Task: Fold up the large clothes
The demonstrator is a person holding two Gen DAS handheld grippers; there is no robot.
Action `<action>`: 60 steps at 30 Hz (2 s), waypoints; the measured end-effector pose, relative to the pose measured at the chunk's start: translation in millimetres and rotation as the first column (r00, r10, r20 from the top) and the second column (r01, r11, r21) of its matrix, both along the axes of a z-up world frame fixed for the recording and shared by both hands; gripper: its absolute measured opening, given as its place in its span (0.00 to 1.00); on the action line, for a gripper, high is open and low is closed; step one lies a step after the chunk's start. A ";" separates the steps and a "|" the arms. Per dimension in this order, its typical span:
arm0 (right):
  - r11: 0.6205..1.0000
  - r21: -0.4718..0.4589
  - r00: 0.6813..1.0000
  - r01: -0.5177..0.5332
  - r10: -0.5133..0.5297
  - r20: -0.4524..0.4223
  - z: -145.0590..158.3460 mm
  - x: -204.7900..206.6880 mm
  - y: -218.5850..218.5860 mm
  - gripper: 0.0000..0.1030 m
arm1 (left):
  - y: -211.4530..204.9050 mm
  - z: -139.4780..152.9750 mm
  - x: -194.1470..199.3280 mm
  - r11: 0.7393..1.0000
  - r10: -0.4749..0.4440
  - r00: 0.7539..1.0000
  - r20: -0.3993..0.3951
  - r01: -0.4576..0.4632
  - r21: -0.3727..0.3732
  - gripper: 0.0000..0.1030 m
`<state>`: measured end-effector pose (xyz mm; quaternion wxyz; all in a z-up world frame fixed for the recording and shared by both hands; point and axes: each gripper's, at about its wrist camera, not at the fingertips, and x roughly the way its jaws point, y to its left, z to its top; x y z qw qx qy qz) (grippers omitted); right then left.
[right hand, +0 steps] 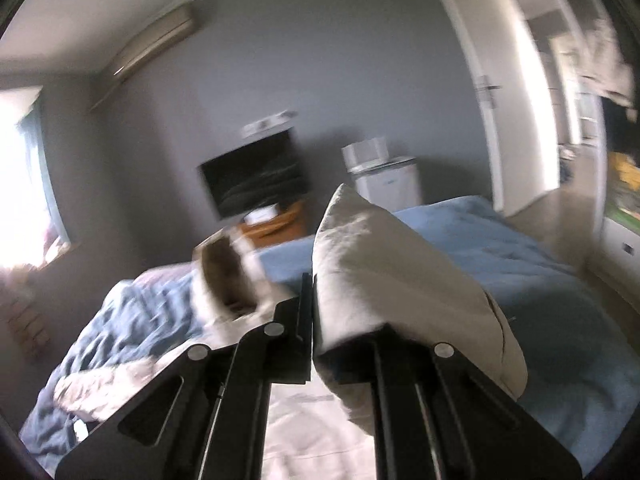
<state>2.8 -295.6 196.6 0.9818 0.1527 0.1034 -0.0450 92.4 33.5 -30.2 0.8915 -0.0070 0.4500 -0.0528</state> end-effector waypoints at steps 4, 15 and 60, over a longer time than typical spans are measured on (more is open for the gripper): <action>0.990 -0.026 0.984 -0.137 0.133 -0.117 -24.5 39.4 64.3 0.05 | -1.8 -2.3 1.1 1.000 -0.013 1.000 -0.003 0.013 0.001 0.94; 0.959 -0.026 0.856 -0.282 0.239 -0.459 -143.9 95.9 134.1 0.05 | -13.6 -8.4 0.8 0.997 -0.074 0.997 0.006 0.074 0.028 0.94; 0.982 0.134 0.882 0.132 -0.055 -0.467 -172.6 30.4 -89.7 0.92 | -297.0 4.6 -3.5 0.693 -0.616 0.788 -0.010 0.548 0.468 0.39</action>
